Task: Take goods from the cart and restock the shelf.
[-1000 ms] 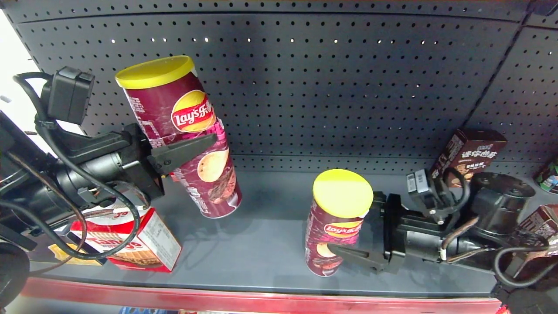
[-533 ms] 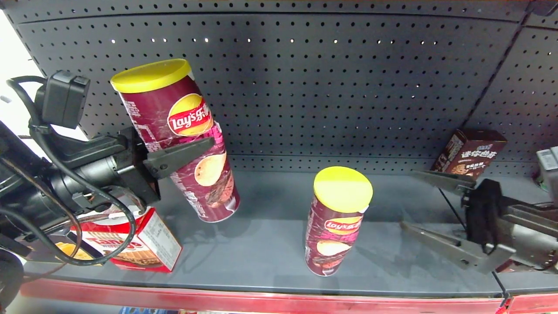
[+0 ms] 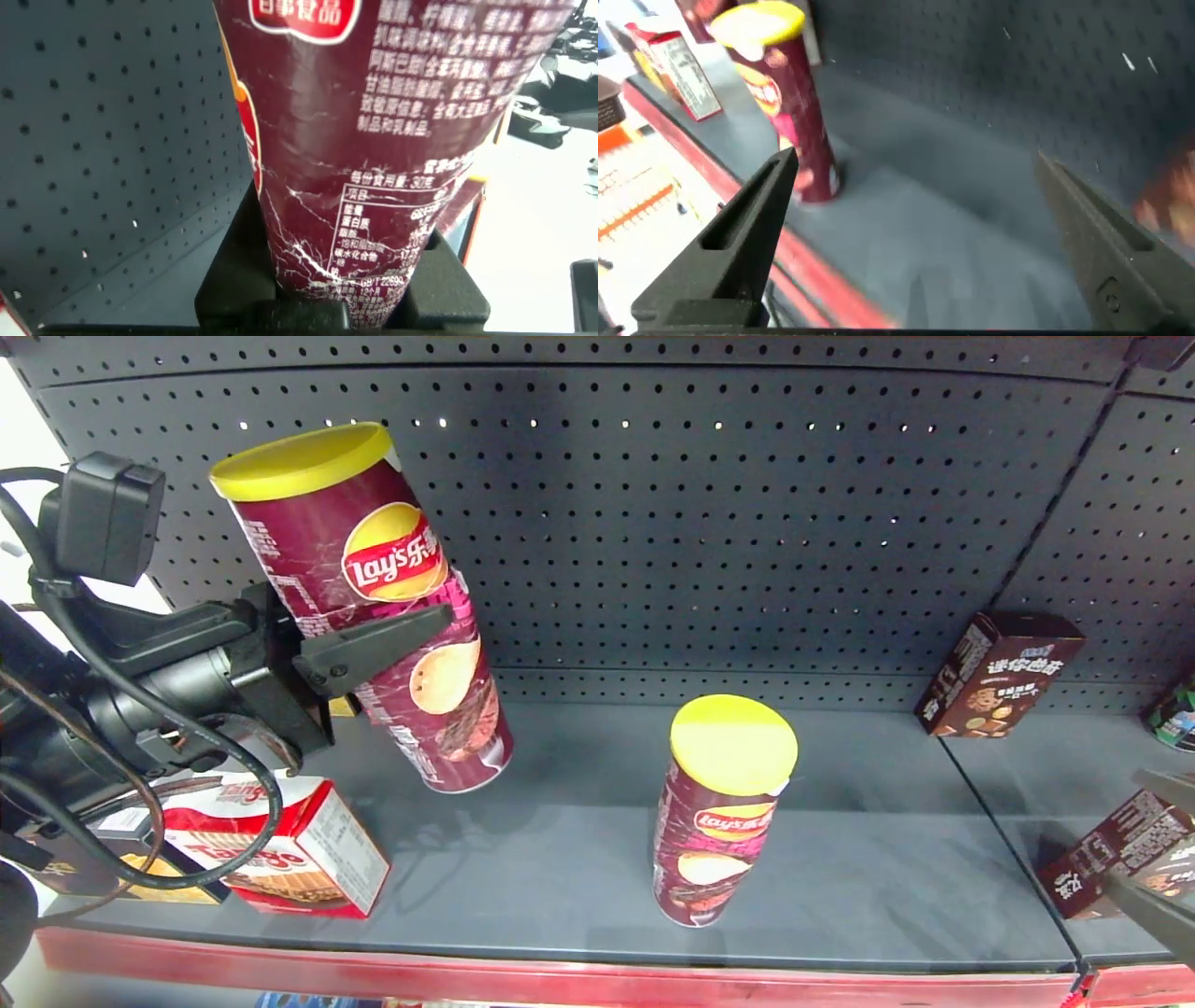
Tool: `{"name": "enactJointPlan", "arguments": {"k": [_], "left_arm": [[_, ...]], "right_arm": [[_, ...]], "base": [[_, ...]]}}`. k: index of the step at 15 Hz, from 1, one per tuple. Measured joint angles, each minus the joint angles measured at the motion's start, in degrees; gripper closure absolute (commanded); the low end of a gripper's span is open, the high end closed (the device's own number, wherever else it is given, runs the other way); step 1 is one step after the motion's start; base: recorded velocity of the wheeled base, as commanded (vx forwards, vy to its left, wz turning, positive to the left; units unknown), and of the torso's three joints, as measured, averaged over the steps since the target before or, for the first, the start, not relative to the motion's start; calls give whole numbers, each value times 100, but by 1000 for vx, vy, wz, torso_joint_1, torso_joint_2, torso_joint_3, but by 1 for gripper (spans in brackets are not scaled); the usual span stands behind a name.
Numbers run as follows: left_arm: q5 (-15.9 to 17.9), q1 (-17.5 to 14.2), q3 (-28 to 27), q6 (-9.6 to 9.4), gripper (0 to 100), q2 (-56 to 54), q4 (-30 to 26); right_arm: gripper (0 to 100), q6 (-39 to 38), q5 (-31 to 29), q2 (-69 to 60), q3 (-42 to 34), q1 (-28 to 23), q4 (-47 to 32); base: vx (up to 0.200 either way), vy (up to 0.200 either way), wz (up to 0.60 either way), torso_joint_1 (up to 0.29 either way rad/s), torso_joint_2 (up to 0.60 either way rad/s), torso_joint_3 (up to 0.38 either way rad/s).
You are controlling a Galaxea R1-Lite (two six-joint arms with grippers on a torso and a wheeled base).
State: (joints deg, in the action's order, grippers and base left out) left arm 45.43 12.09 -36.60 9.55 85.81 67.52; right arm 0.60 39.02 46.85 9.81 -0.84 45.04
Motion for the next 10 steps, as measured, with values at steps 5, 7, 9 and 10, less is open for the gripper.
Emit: {"name": "enactJointPlan", "arguments": {"k": [5,7,9,10], "left_arm": [[-2,28,-72,-18,100,-6,2],[-22,28,9,-24,100,-52,2],[-101,9,99,-30,100,-124,0],[-121,13,171,-35,100,-169,-11]], "right_arm": [[0,-361,-232,-2274,-739,-486,-1886],[0,-379,-501,-3178,-861,-544,-2879],[0,-405,-994,-3727,-941,-580,-3523],[0,-388,-1172,-3867,-955,-588,-3623]], "base": [[0,0,0,0,0,0],[0,0,0,0,0,0],[0,0,0,0,0,0],[0,0,0,0,0,0]]}}
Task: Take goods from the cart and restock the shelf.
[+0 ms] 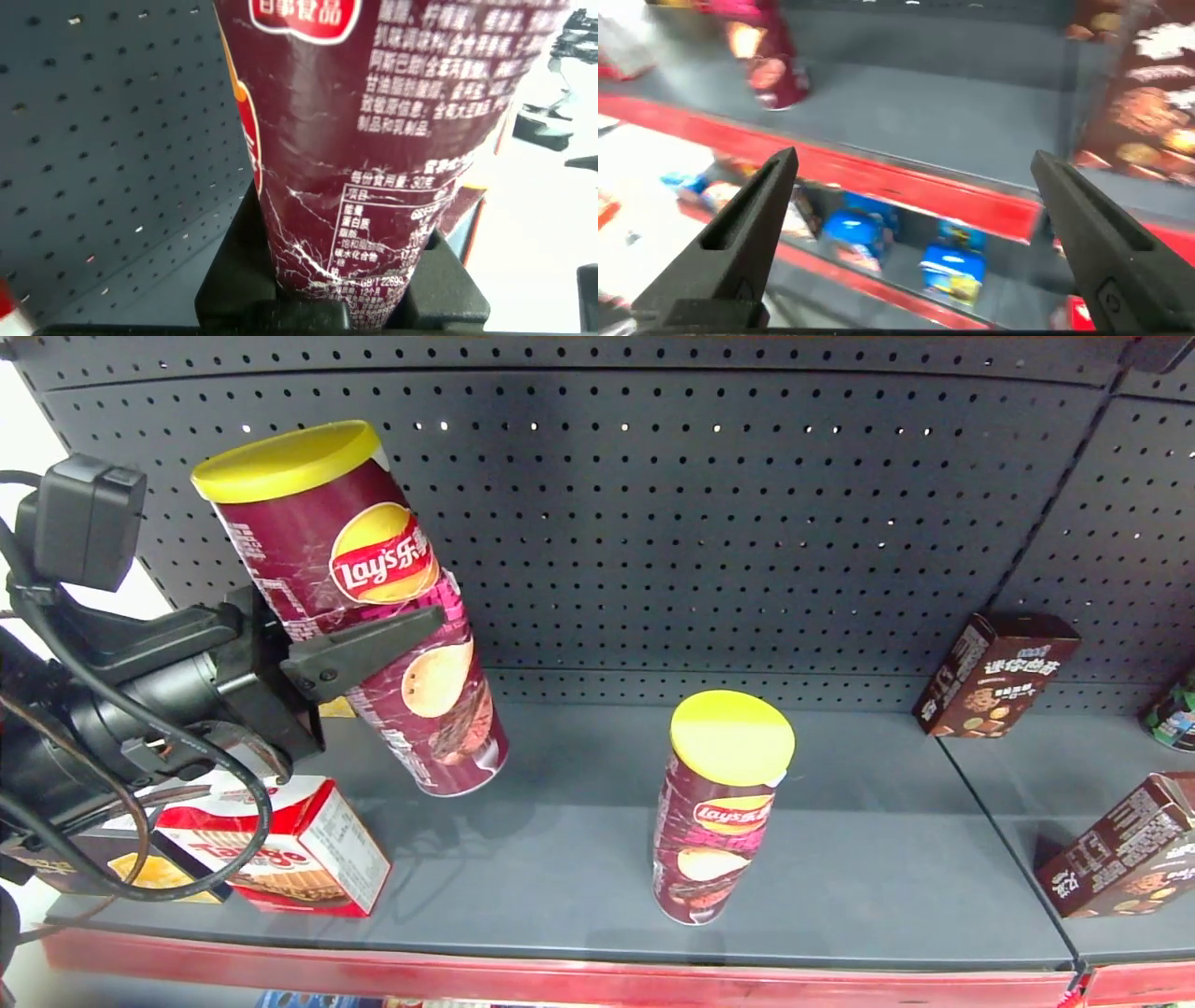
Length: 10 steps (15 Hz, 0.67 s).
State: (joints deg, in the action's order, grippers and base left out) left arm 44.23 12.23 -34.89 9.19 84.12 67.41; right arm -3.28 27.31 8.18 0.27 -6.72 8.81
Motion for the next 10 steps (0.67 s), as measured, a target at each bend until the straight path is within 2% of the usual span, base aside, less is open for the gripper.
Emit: {"name": "enactJointPlan", "arguments": {"k": [2,3,4,5,7,10], "left_arm": [[0,65,149,-6,100,-96,-6],[-6,105,221,-16,100,-129,-15],[-9,119,251,-30,100,-156,-17],[-16,138,265,-49,100,-173,-15],[-6,157,334,-208,100,-197,-15],[27,179,651,-312,100,-230,9]], "right_arm": [[0,266,-394,-160,-13,-11,-77],[0,475,-946,-207,-17,-11,-222],[0,645,-1798,-240,-20,-11,-391],[0,759,-2299,-258,-22,-11,-479],[0,777,-2526,-282,-27,-15,-551],[0,631,-2768,-293,-27,-13,-608]], "base": [[0,0,0,0,0,0],[0,0,0,0,0,0],[0,0,0,0,0,0],[0,0,0,0,0,0],[0,0,0,0,0,0],[0,0,0,0,0,0]]}}
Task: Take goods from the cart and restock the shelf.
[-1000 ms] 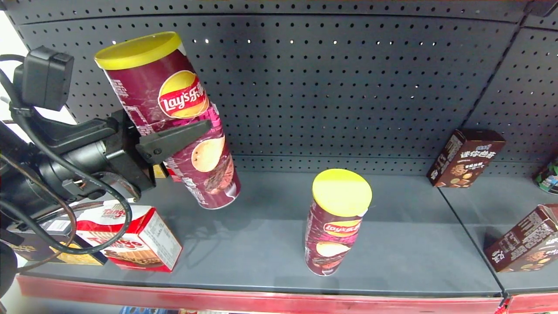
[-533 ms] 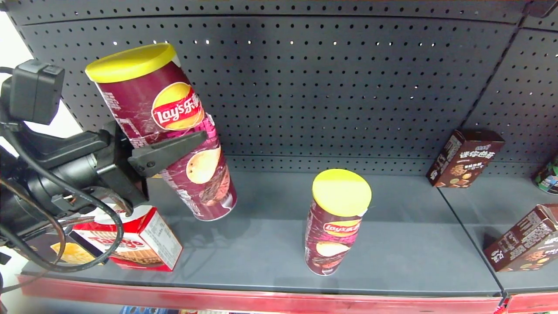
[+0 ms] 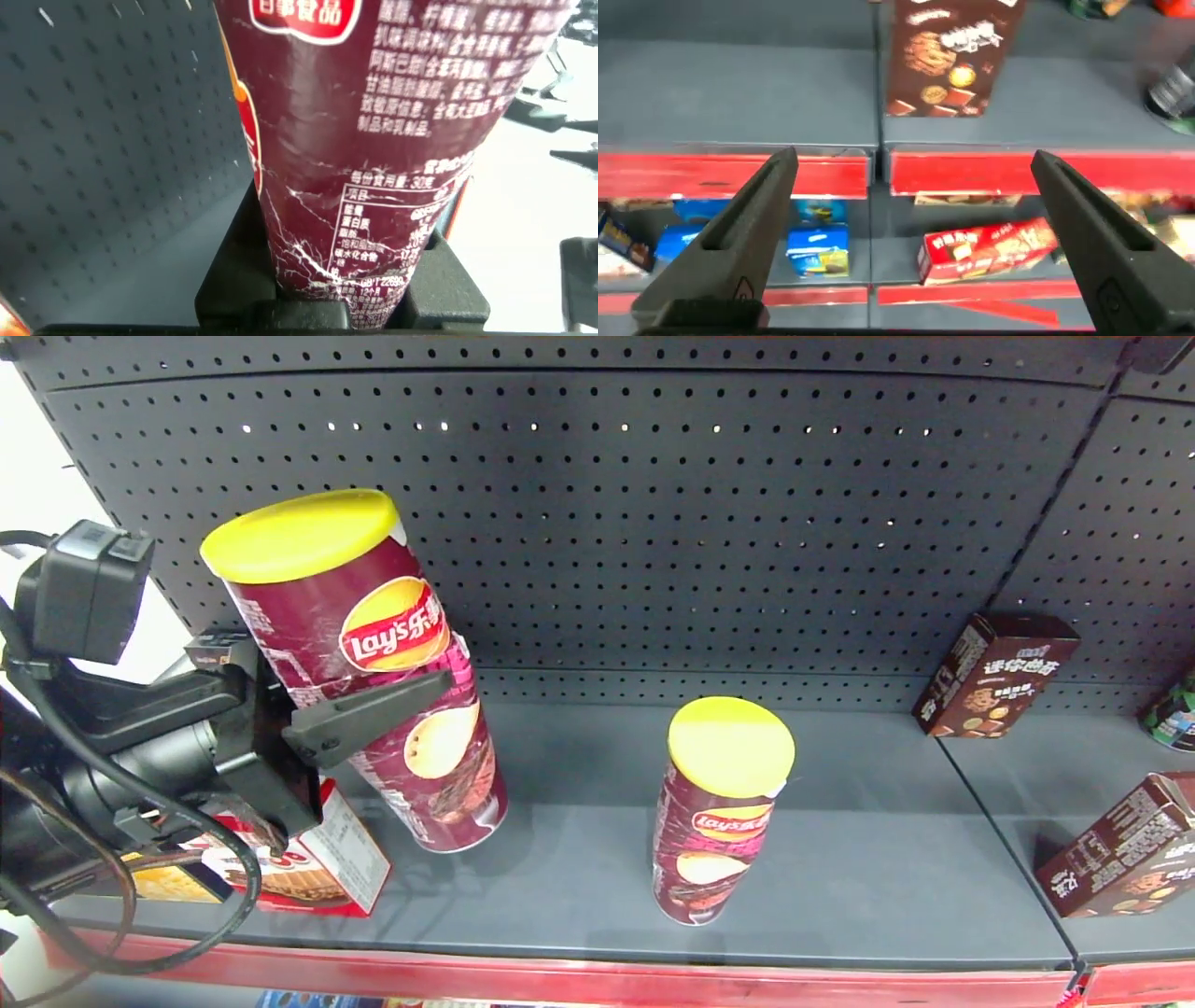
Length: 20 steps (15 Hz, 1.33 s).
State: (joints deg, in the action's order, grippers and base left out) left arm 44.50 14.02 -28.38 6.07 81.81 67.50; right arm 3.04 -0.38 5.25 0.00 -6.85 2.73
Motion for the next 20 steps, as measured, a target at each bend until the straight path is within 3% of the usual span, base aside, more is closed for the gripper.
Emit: {"name": "enactJointPlan", "arguments": {"k": [3,13,18,20], "left_arm": [[6,11,99,0,100,-22,0],[90,461,49,-30,100,217,-68],[151,673,27,-591,100,694,0],[178,734,-169,-605,100,875,0]], "right_arm": [[0,-369,-285,-2,2,0,-249],[0,-319,-271,0,0,10,-257],[0,-322,-268,4,0,10,-260],[0,-322,-271,4,0,7,-257]], "base": [[0,0,0,0,0,0],[0,0,0,0,0,0],[0,0,0,0,0,0],[0,0,0,0,0,0]]}}
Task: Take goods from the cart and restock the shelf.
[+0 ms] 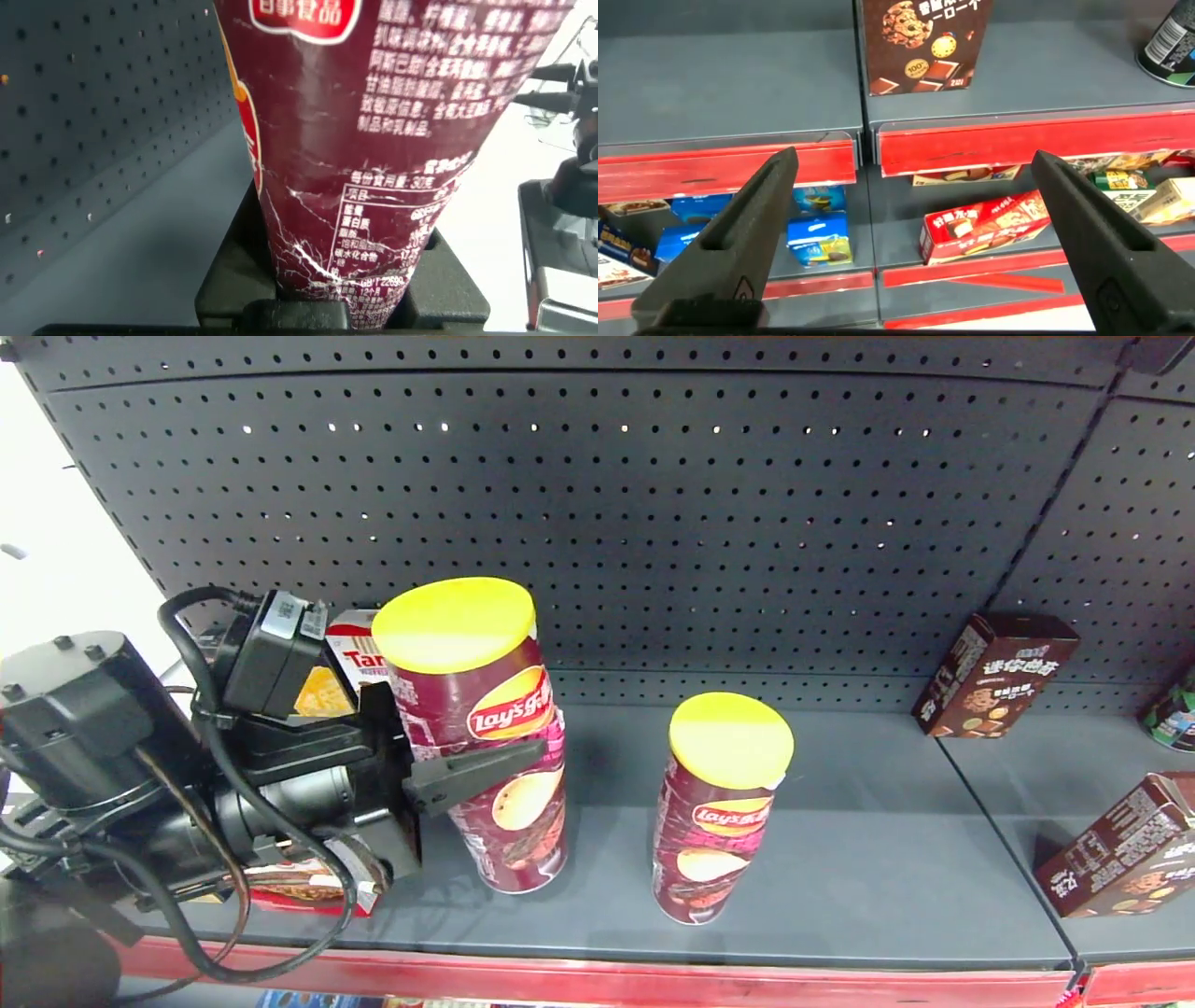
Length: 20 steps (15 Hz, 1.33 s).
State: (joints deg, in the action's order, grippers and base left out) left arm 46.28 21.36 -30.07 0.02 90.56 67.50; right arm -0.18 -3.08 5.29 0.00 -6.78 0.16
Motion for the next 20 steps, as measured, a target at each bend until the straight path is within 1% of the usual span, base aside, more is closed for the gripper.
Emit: {"name": "enactJointPlan", "arguments": {"k": [2,3,5,7,9,11,13,15,17,20], "left_arm": [[-16,88,-272,13,100,155,-52],[-11,113,-424,49,100,244,-68],[-13,118,-744,76,100,414,-129],[-21,151,-1237,46,100,563,-608],[-32,165,-1603,-38,100,666,-1035],[-144,177,-2100,-100,100,775,-1657],[-200,308,-2494,-87,100,907,-2007],[-243,372,-2807,-82,100,1035,-2300],[-347,408,-3104,-137,100,1263,-2336],[-391,433,-3655,-194,100,1792,-2143]], "right_arm": [[0,0,2,2,0,-2,0],[0,0,2,5,0,2,0],[0,0,0,7,0,2,0],[0,2,0,9,0,2,0],[0,0,2,9,0,2,0],[0,0,0,11,0,0,0],[0,2,2,11,0,-2,0],[0,0,0,11,0,2,0],[0,2,0,13,0,2,0],[0,0,0,13,0,-2,0]], "base": [[0,0,0,0,0,0],[0,0,0,0,0,0],[0,0,0,0,0,0],[0,0,0,0,0,0],[0,0,0,0,0,0],[0,0,0,0,0,0],[0,0,0,0,0,0],[0,0,0,0,0,0],[0,0,0,0,0,0],[0,0,0,0,0,0]]}}
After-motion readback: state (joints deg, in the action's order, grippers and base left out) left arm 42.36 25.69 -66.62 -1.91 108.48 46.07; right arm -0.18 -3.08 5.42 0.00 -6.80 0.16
